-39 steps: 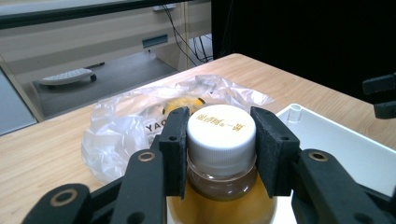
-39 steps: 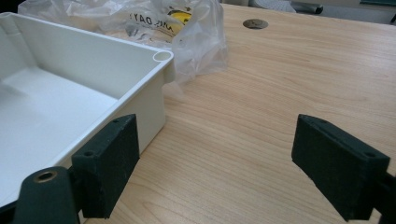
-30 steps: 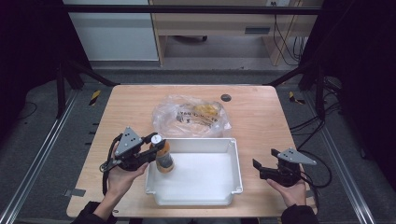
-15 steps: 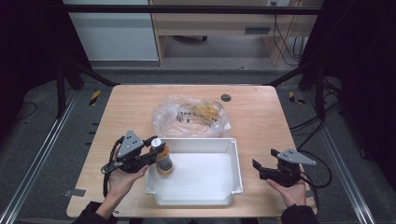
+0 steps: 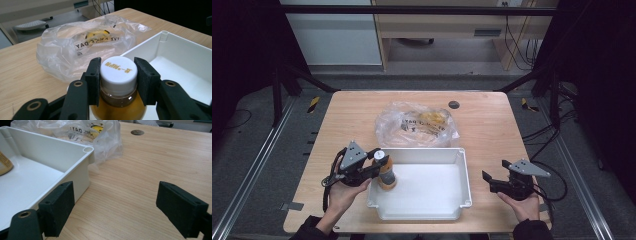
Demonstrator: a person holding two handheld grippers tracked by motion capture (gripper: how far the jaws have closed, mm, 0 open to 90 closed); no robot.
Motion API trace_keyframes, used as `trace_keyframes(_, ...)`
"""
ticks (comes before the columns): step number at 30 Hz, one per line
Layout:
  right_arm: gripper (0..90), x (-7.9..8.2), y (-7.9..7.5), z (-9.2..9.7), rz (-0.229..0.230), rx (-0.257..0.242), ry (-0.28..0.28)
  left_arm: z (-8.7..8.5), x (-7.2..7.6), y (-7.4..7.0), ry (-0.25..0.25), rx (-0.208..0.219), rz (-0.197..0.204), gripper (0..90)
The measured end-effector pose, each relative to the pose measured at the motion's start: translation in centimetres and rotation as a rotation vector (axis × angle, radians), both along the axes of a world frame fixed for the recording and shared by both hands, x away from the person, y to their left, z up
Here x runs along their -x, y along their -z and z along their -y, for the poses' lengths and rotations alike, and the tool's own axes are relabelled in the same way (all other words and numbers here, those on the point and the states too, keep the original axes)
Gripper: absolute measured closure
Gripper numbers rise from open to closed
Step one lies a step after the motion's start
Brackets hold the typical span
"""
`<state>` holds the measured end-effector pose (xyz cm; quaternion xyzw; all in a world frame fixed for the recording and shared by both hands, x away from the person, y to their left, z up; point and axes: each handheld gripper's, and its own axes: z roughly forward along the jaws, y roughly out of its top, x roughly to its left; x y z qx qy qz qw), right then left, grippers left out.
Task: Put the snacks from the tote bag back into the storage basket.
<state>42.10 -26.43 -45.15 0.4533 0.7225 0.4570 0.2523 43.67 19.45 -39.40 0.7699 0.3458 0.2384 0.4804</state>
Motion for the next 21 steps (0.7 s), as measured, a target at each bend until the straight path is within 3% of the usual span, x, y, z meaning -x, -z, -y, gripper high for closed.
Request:
trace_keyframes(5, 15.3, 0.0, 0.0, 0.0, 0.003, -0.001, 0.001, -0.1, 0.1, 0.1, 0.0, 0.003, 0.008, 58.6)
trace_keyframes(13, 15.1, 0.1, 0.0, 0.0, 0.001, -0.004, 0.003, -0.2, 0.2, 0.7, 0.011, 0.042, 0.025, 57.2)
trace_keyframes(17, 14.9, 0.1, 0.0, 0.0, 0.0, 0.001, 0.004, -0.3, 0.2, 0.7, 0.002, 0.059, 0.025, 51.1)
trace_keyframes(21, 14.1, 0.0, 0.1, 0.0, -0.005, 0.002, 0.001, -1.0, 0.3, 0.2, 0.0, 0.106, 0.032, 44.6)
